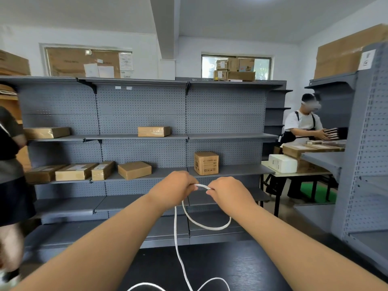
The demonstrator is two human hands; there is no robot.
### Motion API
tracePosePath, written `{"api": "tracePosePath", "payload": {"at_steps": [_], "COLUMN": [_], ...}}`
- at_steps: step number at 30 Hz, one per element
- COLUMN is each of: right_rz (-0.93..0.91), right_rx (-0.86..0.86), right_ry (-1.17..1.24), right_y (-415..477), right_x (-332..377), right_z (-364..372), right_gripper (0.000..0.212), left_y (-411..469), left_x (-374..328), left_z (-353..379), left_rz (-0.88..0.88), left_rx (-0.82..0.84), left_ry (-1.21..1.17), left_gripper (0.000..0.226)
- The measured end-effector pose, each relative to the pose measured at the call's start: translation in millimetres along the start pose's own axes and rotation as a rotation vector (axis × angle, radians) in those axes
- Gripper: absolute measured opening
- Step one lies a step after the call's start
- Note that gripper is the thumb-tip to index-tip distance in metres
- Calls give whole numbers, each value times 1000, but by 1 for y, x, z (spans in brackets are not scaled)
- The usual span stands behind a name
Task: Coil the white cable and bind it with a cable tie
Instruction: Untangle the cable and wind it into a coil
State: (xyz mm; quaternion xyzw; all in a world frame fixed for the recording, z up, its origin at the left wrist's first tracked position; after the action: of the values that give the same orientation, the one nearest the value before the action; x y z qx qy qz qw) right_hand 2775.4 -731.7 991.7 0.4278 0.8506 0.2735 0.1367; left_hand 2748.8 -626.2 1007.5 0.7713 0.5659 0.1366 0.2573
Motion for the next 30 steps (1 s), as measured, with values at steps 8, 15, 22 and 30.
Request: {"api": "tracePosePath", "payload": {"at_steps": [8, 15, 22, 30], "right_rz": [133, 326, 527, 434], "right_rx": [-24, -107, -123, -11], "right_ry": [200, 414, 726, 582], "right_y": [-10, -21, -40, -39], "right_x": [-21, -54, -75, -66], "right_z": [-15, -20, -8, -6], "right_gripper": [24, 26, 20, 14], "left_y": [-14, -31, -24, -4], "left_x": [8, 11, 7, -18], "left_z": [22, 48, 24, -7], "left_rz": [-301, -430, -481, -265], "left_rx": [-58, -25, -356, -339], "left_ry": [-514, -715, -698, -290], "left_gripper": [17, 8, 13, 6]}}
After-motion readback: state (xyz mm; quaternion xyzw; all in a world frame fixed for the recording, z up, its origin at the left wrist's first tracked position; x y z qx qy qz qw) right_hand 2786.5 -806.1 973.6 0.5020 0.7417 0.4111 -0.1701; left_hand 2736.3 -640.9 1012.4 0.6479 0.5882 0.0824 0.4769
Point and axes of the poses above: each hand's wrist, its own y-axis towards the middle knuckle, its own z-axis out of the palm, x = y × z, the point moved 7 cm from there along y, towards the middle knuckle, and after that the axes turned 10 degrees about -x, right-handed, at the moved point
